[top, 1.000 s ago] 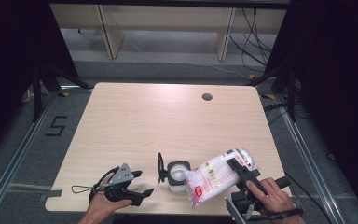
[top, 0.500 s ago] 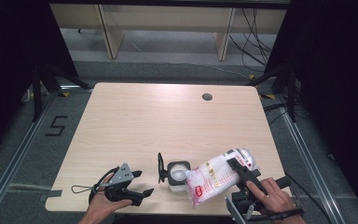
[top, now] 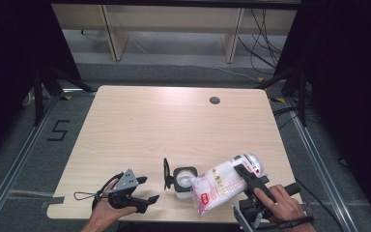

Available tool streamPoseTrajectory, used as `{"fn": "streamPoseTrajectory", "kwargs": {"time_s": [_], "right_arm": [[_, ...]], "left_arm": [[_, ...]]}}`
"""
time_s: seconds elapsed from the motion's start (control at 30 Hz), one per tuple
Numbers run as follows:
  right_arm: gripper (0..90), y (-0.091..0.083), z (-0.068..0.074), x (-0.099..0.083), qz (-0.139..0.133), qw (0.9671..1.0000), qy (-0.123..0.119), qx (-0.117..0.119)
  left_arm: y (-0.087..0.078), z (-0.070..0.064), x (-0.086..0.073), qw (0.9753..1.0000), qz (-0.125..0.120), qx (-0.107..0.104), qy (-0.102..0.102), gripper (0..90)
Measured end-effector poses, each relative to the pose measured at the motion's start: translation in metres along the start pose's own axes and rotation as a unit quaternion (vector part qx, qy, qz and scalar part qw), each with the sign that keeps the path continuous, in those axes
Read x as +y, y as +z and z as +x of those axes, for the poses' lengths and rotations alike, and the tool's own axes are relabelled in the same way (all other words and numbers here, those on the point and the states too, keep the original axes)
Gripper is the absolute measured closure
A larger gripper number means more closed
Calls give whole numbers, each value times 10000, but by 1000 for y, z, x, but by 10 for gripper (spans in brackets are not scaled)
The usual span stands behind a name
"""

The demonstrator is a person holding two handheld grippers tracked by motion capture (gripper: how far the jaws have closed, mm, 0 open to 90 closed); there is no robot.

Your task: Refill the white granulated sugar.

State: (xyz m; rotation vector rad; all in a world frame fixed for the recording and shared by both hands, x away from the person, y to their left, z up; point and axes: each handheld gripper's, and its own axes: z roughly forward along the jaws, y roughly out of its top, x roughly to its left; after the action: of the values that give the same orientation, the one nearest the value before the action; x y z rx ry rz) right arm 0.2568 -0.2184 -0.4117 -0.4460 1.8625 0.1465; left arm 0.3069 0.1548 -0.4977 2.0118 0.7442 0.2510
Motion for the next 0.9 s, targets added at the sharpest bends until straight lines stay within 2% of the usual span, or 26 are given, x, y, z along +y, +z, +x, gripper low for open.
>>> {"fn": "streamPoseTrajectory", "kwargs": {"time_s": [0.1,0.13,0.2,0.23,0.27,0.3,0.33,0.37,0.47,0.5,0.57,0.67,0.7,0.77,0.83,0.9], "right_arm": [[514,1,1,1,41,10000,-24,52],[514,1,3,0,49,9999,115,74],[514,1,3,0,56,9999,122,76],[513,0,0,0,75,9999,-90,95],[513,0,0,0,75,9999,-90,95],[514,-2,6,-1,138,9990,422,67],[514,-1,4,-1,111,9995,295,60],[513,-1,0,1,58,10000,-53,37],[513,0,0,0,57,10000,-31,74],[514,0,1,0,43,9999,83,73],[514,0,0,1,6,10000,-13,33],[514,0,1,1,67,9999,37,80],[514,0,0,0,25,10000,-44,76],[514,-1,1,1,60,10000,6,68],[514,0,0,0,1,10000,-11,27],[514,-1,0,1,60,10000,-42,47]], "left_arm": [[0,0,0,10000,-9,1,4,210],[0,0,0,10000,4,5,-17,209],[0,0,0,10000,4,4,-12,209],[0,0,0,10000,1,3,-12,209],[0,0,0,10000,1,3,-12,209],[0,0,0,10000,3,0,4,209],[0,0,0,10000,3,0,4,209],[0,0,0,10000,1,4,9,209],[0,0,0,10000,-3,5,2,209],[0,0,0,10000,-5,9,-12,209],[0,0,0,10000,0,4,2,209],[0,0,0,10000,-1,2,-11,209],[0,-1,0,10000,-1,-2,-12,209],[0,0,0,10000,3,-1,6,209],[0,0,0,10000,-5,7,-8,210],[0,0,0,10000,0,3,-8,209]]}}
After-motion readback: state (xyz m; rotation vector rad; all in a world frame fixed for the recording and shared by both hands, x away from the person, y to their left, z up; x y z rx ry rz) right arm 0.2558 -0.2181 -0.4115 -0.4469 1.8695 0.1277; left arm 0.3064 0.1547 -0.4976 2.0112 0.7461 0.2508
